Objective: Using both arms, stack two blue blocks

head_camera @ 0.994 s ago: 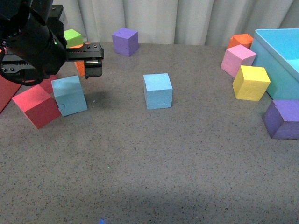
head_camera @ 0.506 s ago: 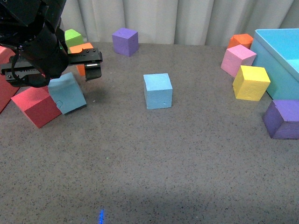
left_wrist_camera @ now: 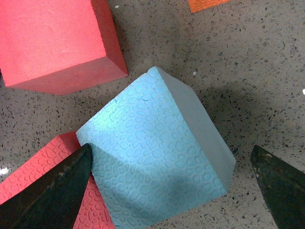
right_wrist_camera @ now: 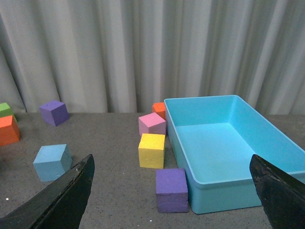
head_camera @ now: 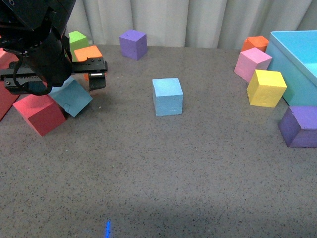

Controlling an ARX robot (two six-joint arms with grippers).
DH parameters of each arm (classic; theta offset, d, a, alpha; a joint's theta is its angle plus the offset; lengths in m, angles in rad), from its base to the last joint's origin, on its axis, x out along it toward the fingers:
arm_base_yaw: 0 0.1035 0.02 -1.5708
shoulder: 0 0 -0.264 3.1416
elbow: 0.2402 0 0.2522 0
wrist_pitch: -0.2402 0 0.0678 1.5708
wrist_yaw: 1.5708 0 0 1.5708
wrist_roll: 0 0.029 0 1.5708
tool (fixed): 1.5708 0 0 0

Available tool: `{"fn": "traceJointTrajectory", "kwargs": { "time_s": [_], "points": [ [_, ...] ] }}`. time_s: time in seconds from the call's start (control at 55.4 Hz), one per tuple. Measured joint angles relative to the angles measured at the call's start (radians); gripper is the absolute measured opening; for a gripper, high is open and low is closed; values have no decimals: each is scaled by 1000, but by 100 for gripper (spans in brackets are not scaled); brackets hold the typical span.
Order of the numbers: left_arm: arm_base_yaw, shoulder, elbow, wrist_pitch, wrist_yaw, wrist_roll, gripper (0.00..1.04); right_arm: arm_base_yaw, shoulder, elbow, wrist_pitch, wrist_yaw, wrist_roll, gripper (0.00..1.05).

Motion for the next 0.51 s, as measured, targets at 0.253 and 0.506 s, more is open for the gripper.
{"fn": "traceJointTrajectory", "kwargs": {
  "time_s": [0.253, 0.506],
  "points": [
    [-13, 34, 20, -4, -47, 80, 98, 0, 0, 0, 0, 0, 0, 95],
    [-18, 35, 20, 1, -63, 116, 68, 0, 0, 0, 0, 0, 0, 95]
  ]
}}
